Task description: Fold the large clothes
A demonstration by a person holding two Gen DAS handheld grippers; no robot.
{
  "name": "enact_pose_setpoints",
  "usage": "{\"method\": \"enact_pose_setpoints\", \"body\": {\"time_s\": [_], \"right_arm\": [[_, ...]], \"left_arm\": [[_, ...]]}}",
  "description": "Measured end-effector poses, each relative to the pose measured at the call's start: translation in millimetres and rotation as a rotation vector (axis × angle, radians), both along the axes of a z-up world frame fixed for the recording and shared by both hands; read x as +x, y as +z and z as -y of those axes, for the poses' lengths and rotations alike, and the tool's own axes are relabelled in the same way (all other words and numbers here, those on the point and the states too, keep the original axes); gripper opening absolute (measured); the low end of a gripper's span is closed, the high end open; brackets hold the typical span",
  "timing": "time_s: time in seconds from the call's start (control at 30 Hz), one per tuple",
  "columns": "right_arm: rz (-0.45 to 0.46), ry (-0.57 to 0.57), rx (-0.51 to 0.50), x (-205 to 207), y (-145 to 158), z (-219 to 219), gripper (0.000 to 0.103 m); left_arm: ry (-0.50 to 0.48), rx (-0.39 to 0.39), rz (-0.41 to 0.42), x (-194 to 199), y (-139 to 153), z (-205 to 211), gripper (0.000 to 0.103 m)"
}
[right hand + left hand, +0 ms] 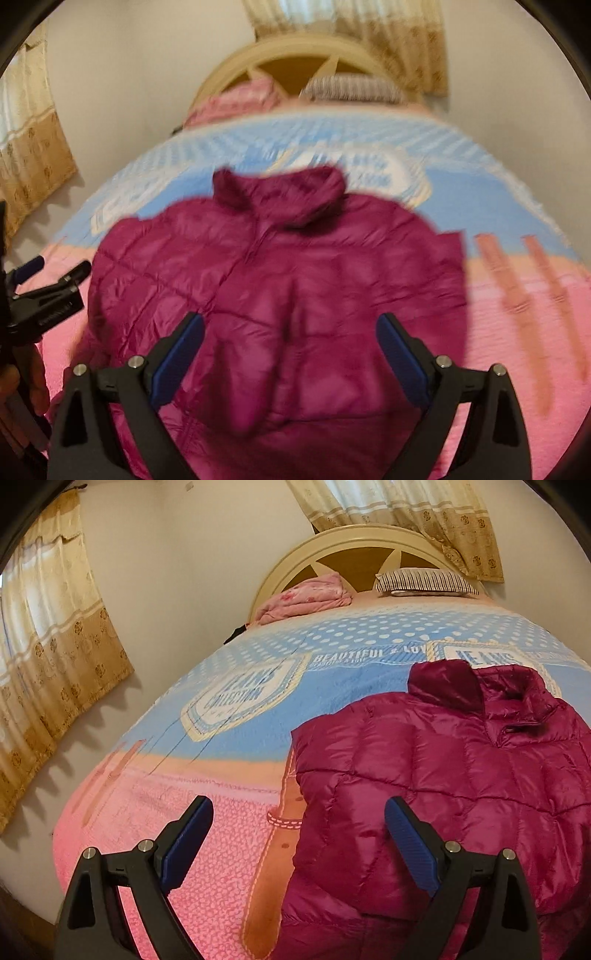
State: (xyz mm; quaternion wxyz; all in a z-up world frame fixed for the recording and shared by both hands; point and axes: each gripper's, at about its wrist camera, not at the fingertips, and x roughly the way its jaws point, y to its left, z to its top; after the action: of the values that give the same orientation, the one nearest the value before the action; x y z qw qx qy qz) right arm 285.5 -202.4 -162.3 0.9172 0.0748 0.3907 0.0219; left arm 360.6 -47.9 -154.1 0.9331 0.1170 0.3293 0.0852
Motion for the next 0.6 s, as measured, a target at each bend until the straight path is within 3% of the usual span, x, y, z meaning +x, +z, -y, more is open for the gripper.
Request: {"method": "enact_pose_setpoints", "body": {"time_s": [0.07,0.1,0.2,0.4,0.53,0.6], "right_arm": [[-0.071,0.037,0.008,9.9,-13.1,-7.6,0.033],[-0.103,0.054,0.020,12.7,-19.0,-9.8,0.030],[-0.068,0.033,-0.036,3.2,-14.6,-8.0,0.021],[-0.076,-0.057,-0.130,-5.4,-11.0,17.9,0.021],[-0.064,-0.110,-0.142,-7.7,-10.9,26.5,0.056],[-0.008,-0.153,-0.159,-14.4,1.7,28.6,0.057]], "left_arm": [[-0.003,-0.001,-0.008,2.9,-2.3,-2.4,0.094],[-0.004,-0.003,-0.011,4.0,-3.0,-4.2,0.094],[0.006,0.003,-0.018,7.4,-5.5,-10.7,0.094],[0.088,-0.024,-0.073,19.7,-15.8,-42.7,0.094],[0.115,-0.077,-0.072,21.1,-7.6,-51.2,0.094],[0.095,-0.090,-0.044,18.8,3.1,-43.6,0.094]]}}
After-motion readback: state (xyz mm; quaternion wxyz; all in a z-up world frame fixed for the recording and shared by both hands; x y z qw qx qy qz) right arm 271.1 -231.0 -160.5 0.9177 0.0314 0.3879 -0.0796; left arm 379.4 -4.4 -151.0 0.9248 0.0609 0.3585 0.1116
